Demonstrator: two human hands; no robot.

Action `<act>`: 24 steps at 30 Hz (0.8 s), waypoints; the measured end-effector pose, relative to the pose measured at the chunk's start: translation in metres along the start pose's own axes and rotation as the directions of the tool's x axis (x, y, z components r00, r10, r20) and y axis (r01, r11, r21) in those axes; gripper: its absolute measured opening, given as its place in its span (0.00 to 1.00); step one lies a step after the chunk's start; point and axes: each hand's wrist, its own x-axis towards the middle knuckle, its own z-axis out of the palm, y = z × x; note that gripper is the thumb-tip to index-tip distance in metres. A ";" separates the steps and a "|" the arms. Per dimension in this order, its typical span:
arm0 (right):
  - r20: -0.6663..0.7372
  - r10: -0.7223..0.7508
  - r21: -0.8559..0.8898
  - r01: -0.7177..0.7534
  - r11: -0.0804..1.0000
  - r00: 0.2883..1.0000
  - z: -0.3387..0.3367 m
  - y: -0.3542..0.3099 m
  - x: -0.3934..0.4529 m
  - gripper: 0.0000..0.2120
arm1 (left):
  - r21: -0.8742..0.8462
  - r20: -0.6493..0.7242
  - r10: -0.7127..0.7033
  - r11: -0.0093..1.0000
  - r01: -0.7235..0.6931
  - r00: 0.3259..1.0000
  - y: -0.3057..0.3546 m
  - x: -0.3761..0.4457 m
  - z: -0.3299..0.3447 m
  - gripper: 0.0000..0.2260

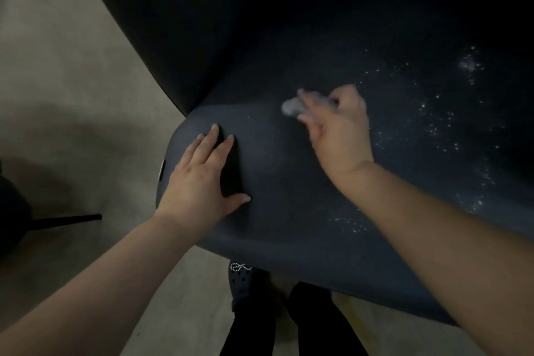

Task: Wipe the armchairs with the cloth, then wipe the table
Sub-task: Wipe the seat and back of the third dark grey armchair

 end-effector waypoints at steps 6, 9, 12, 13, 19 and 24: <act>0.166 -0.407 0.158 0.383 0.910 0.898 0.030 -0.040 0.021 0.10 | -0.051 -0.043 -0.050 0.998 0.048 0.998 0.000 0.002 0.001 0.46; 0.119 -0.273 0.108 0.261 0.959 0.955 0.020 -0.017 0.054 0.10 | -0.068 -0.059 -0.061 0.996 0.057 0.996 0.001 0.005 0.002 0.46; -0.028 0.063 0.081 -0.060 0.995 0.998 0.016 0.001 0.060 0.12 | -0.075 -0.068 -0.064 0.995 0.059 0.996 0.006 0.011 0.001 0.46; -0.012 0.006 0.103 -0.005 0.995 1.000 0.018 -0.001 0.049 0.10 | -0.074 -0.070 -0.065 0.995 0.059 0.995 0.008 0.014 0.001 0.46; 0.002 -0.140 0.055 0.140 0.989 0.990 -0.013 0.049 0.032 0.11 | -0.084 -0.038 -0.042 0.996 0.039 0.998 0.036 0.036 0.000 0.47; -0.098 0.186 0.241 -0.158 0.958 0.978 -0.021 0.071 0.029 0.10 | -0.090 -0.020 -0.005 0.996 0.003 1.000 0.059 0.061 -0.004 0.47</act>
